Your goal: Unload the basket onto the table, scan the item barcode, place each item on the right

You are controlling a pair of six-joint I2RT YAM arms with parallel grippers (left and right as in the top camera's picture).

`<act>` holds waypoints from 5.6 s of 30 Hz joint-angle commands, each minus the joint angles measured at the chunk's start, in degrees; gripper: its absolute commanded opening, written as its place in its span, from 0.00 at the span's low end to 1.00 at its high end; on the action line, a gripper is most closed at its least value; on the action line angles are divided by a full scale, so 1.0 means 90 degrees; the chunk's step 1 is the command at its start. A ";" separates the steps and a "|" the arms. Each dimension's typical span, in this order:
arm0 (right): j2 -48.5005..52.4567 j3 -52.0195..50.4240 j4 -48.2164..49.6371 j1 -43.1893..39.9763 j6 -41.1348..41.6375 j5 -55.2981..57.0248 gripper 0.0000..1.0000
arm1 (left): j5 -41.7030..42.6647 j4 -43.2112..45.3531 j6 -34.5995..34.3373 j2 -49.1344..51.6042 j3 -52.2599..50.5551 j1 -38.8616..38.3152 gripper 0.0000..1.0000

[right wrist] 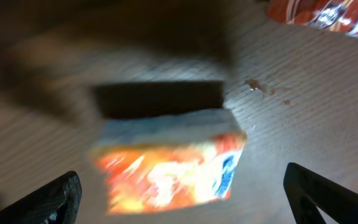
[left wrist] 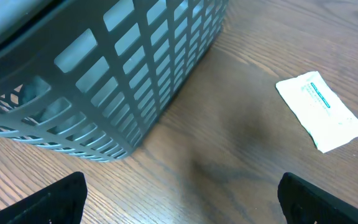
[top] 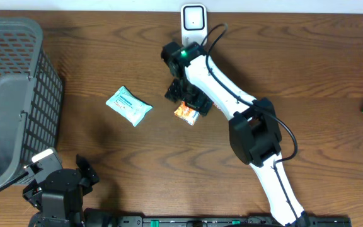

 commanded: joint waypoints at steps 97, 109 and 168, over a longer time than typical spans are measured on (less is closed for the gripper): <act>-0.0075 -0.1996 0.0304 -0.1217 -0.4813 -0.1656 0.99 | -0.0036 -0.0024 -0.0032 0.0000 0.0015 0.0032 0.98; -0.0075 -0.1996 -0.0148 -0.0515 -0.3279 -0.0605 0.99 | -0.0036 -0.0024 -0.0029 0.0000 0.0015 0.0032 0.98; -0.0078 -0.1277 0.1758 -0.0454 -0.4170 0.0304 0.99 | -0.0036 -0.0024 -0.0032 0.0000 0.0015 0.0032 0.98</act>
